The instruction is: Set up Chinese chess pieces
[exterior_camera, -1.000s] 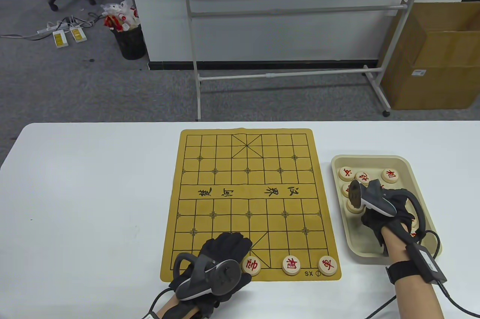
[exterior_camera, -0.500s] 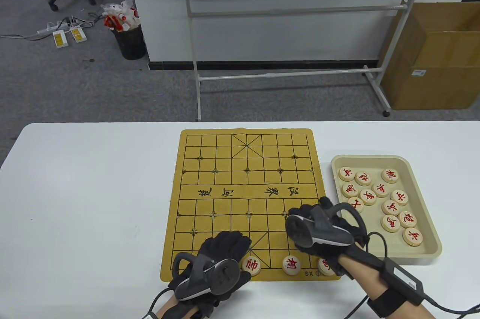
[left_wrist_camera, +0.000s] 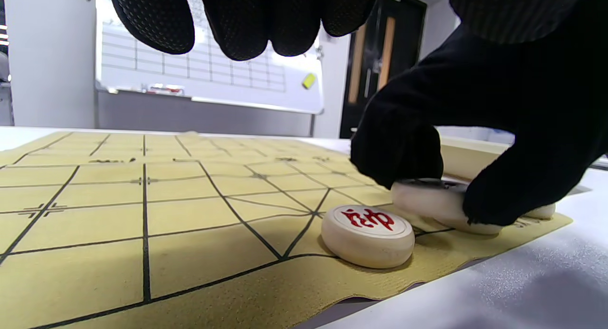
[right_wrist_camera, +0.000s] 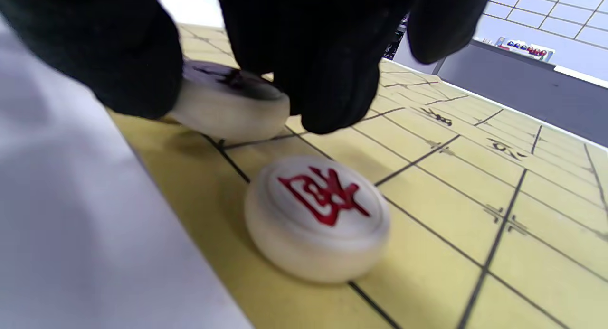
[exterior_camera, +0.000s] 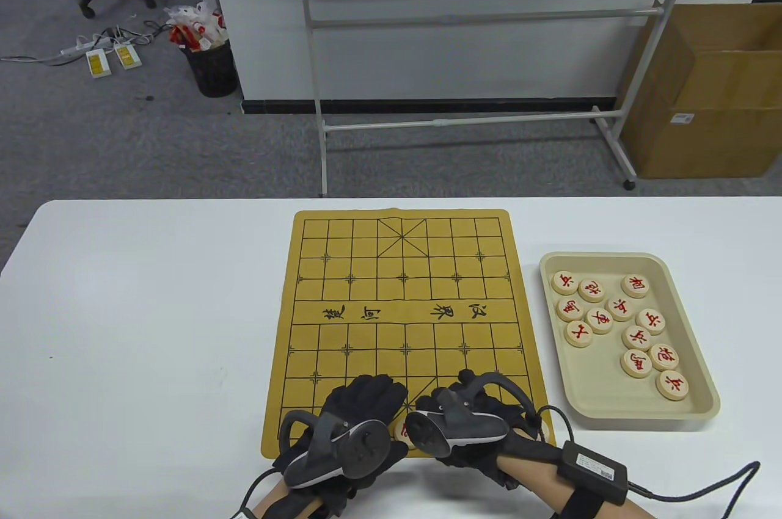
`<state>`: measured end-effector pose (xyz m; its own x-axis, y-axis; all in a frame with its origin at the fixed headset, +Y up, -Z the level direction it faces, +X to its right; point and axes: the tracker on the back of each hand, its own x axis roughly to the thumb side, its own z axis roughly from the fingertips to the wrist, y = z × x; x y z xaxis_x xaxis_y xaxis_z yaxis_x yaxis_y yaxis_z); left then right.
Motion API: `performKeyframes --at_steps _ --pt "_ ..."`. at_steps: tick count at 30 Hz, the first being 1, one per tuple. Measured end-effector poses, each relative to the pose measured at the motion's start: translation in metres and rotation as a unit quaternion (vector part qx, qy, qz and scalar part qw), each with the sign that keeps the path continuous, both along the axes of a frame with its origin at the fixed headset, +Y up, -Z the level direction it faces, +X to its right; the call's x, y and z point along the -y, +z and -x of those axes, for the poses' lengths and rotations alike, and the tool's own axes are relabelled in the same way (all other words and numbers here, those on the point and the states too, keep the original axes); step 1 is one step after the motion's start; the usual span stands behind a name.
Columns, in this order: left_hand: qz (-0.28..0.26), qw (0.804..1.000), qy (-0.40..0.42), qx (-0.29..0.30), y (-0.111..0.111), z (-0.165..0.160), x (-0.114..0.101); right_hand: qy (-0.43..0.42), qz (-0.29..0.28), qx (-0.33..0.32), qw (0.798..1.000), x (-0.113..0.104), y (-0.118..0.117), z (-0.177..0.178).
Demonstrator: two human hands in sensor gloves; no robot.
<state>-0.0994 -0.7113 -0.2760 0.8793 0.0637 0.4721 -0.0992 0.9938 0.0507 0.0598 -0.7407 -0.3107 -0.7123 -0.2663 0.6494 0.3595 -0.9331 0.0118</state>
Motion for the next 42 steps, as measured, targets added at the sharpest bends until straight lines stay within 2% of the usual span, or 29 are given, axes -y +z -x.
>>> performKeyframes --at_steps 4,7,11,13,15,18,22,27,32,36,42 --pt "0.003 1.0 -0.004 0.001 0.0 0.0 0.001 0.001 -0.011 -0.006 1.0 0.007 0.002 0.0" --pt "0.004 1.0 -0.004 0.001 0.0 0.0 0.001 -0.014 -0.025 -0.001 1.0 -0.002 0.0 -0.006" --pt "0.007 1.0 -0.005 0.001 0.0 -0.001 0.001 -0.073 -0.048 0.057 0.995 -0.042 -0.019 -0.031" --pt "0.008 1.0 -0.005 0.003 0.0 -0.002 0.001 -0.114 -0.07 0.104 0.986 -0.066 -0.037 -0.054" --pt "0.008 1.0 -0.006 0.004 0.0 -0.002 0.001 -0.12 -0.068 0.155 0.978 -0.082 -0.056 -0.077" --pt "0.01 1.0 -0.008 0.006 0.0 -0.002 0.002 -0.101 -0.06 0.231 0.966 -0.09 -0.085 -0.113" --pt "0.011 1.0 -0.011 0.006 0.0 -0.003 0.002 -0.068 -0.039 0.325 0.943 -0.073 -0.12 -0.163" --pt "0.018 1.0 -0.017 0.008 0.0 -0.004 0.004 -0.013 0.033 0.413 0.91 -0.03 -0.145 -0.206" --pt "0.022 1.0 -0.019 0.009 -0.001 -0.005 0.005 0.003 0.046 0.438 0.898 -0.013 -0.152 -0.22" --pt "0.022 1.0 -0.019 0.009 -0.001 -0.005 0.005 0.004 0.05 0.433 0.9 -0.006 -0.154 -0.218" --pt "0.023 1.0 -0.02 0.009 -0.001 -0.005 0.005 0.031 0.018 0.432 0.901 -0.002 -0.155 -0.214"
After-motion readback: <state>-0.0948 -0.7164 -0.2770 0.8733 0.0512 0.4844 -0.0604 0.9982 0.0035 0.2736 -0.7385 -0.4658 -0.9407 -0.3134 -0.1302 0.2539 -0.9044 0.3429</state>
